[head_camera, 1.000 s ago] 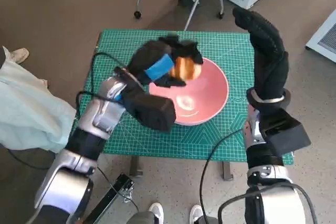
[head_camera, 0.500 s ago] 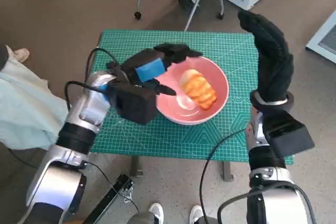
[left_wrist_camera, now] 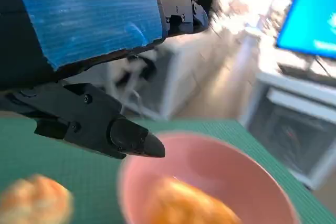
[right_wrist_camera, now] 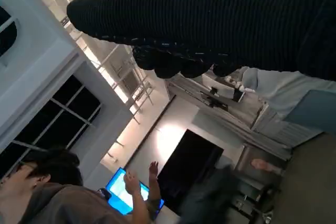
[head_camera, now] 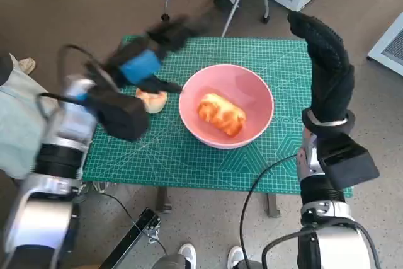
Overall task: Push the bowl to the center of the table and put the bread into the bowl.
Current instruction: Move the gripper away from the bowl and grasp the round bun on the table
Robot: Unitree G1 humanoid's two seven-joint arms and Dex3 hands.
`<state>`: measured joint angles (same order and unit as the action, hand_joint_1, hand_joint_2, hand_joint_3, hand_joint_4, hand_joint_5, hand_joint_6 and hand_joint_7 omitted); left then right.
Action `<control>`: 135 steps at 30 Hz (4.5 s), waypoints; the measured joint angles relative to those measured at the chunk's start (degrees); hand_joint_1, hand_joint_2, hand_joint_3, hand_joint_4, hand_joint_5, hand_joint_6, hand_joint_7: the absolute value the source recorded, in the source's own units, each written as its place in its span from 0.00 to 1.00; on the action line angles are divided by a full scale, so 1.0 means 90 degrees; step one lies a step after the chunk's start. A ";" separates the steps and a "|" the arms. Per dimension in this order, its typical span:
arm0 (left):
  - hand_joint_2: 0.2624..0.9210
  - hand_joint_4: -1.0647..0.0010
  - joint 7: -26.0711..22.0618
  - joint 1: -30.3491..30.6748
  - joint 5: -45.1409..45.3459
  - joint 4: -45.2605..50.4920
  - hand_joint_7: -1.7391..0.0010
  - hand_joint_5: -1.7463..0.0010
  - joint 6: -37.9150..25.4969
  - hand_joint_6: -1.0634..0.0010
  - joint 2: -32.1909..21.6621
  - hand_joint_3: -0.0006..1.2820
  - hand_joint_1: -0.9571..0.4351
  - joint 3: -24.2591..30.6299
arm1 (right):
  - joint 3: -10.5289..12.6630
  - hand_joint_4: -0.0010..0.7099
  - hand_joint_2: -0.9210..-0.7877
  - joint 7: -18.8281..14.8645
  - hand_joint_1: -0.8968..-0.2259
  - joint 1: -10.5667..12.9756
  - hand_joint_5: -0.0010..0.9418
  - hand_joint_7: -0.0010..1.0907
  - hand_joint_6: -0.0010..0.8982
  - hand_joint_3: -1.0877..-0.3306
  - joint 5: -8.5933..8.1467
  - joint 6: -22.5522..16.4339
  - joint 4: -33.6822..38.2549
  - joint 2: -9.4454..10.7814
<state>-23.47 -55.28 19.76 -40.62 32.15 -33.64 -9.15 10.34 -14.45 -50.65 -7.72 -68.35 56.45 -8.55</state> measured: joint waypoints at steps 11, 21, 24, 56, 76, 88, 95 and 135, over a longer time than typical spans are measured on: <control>0.84 0.89 0.0203 -0.0228 0.0277 -0.1272 0.92 0.99 -0.0002 0.80 -0.0339 0.00 0.51 -0.0086 | -0.0004 0.51 0.00 -0.0009 0.47 0.0001 0.00 0.70 0.06 0.42 -0.0057 0.0001 -0.0015 -0.0016; 0.84 0.88 0.0329 -0.0358 0.0591 -0.2274 0.94 1.00 -0.0037 0.79 -0.0301 0.00 0.51 -0.0422 | -0.0009 0.51 0.00 -0.0090 0.47 0.0001 0.00 0.71 0.06 0.43 -0.0122 0.0013 -0.0014 -0.0020; 0.83 0.89 0.0423 -0.0444 0.0685 -0.2506 0.94 1.00 -0.0101 0.78 -0.0227 0.00 0.51 -0.0531 | -0.0012 0.51 0.00 -0.0125 0.46 0.0001 0.00 0.71 0.06 0.43 -0.0124 0.0014 -0.0015 -0.0020; 0.88 0.75 0.1082 -0.0950 0.1789 -0.3777 0.97 0.98 -0.2020 0.66 0.1260 0.01 0.57 -0.1819 | -0.0052 0.49 0.00 -0.0346 0.45 0.0360 0.00 0.72 0.05 0.47 -0.0320 0.0218 -0.0810 -0.0033; 1.00 0.45 0.1910 -0.1060 0.2081 -0.3849 0.35 0.28 -0.2210 0.37 0.1233 0.08 0.69 -0.2114 | -0.0143 0.49 0.00 -0.0570 0.47 0.0653 0.00 0.73 0.04 0.48 -0.0667 0.0447 -0.1499 -0.0050; 1.00 0.36 0.2573 -0.1477 0.1682 -0.2772 0.31 0.35 -0.1254 0.40 0.0716 0.05 0.69 -0.1484 | -0.0156 0.49 0.00 -0.0678 0.48 0.0713 0.00 0.74 0.04 0.48 -0.0713 0.0532 -0.1642 -0.0049; 1.00 0.31 0.2727 -0.1513 0.1415 -0.1430 0.33 0.38 -0.0847 0.38 0.0506 0.03 0.69 -0.1040 | -0.0154 0.49 0.00 -0.0693 0.49 0.0719 0.00 0.74 0.04 0.49 -0.0720 0.0522 -0.1643 -0.0051; 0.67 1.00 -0.1634 0.0964 0.0754 0.3581 0.96 1.00 -0.4502 0.89 -0.0762 0.00 0.55 -0.0429 | -0.0129 0.49 0.00 -0.0767 0.46 0.0846 0.00 0.76 0.02 0.49 -0.0865 0.0612 -0.1764 -0.0088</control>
<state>-38.18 -46.60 26.54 -8.38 -8.37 -40.50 -13.01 9.18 -21.35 -43.03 -15.50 -62.84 40.58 -9.35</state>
